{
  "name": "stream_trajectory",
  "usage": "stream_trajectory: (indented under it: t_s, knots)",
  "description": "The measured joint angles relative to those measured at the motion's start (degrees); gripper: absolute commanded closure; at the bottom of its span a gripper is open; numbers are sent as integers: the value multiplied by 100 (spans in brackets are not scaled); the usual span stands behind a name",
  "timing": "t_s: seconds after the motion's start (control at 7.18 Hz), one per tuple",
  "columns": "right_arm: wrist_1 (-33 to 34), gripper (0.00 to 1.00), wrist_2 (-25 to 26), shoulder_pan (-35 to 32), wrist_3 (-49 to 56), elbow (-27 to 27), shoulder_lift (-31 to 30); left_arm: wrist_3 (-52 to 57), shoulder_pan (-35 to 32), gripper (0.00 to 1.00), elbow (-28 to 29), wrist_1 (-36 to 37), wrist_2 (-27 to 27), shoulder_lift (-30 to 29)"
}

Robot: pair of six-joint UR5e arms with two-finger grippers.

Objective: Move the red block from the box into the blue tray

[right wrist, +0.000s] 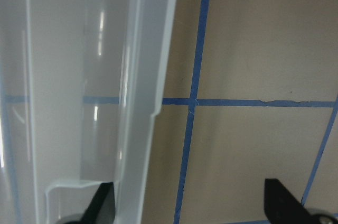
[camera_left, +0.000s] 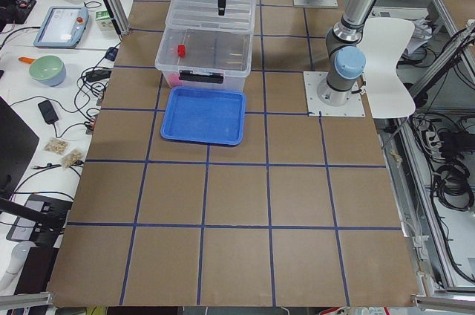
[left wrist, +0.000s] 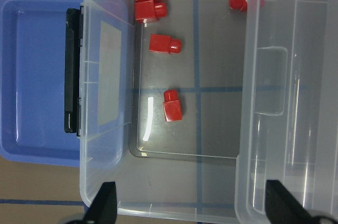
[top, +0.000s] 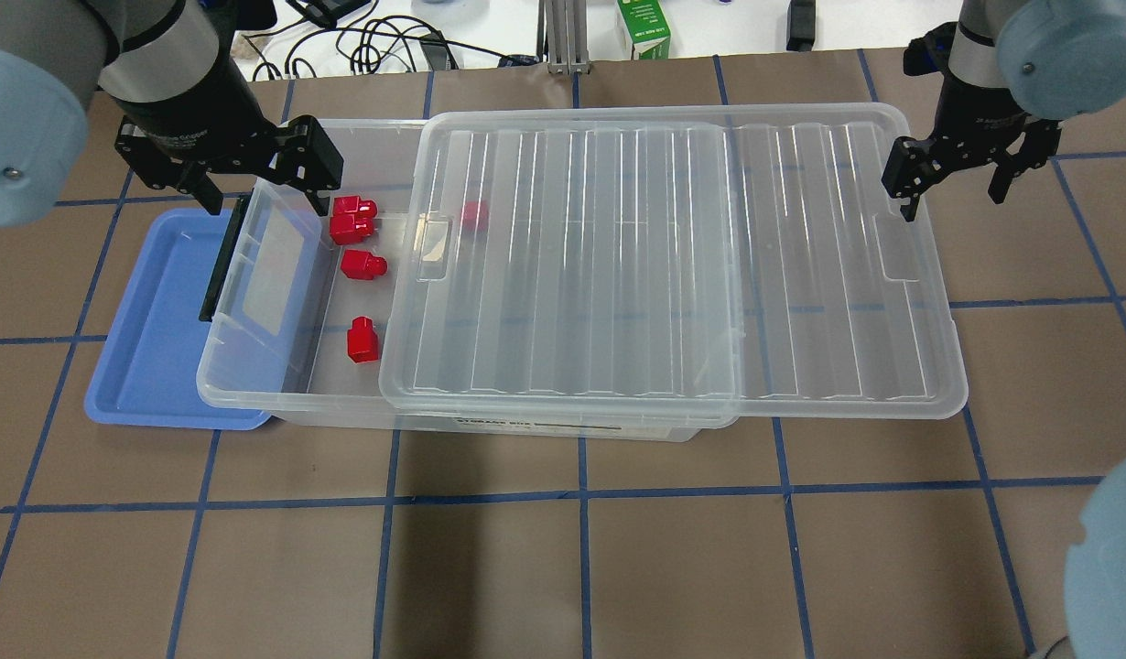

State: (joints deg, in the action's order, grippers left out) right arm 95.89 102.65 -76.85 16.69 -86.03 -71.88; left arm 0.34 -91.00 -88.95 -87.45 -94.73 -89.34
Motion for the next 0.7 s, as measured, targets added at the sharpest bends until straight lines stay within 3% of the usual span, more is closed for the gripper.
stream_trajectory:
  t_s: [0.42, 0.7]
  knots:
    - [-121, 0, -265, -22, -68, 100, -389, 43, 3, 0, 0, 0, -3, 12]
    - [-621, 0, -536, -30, -435, 242, -979, 62, 15, 0, -11, -15, 12, -12]
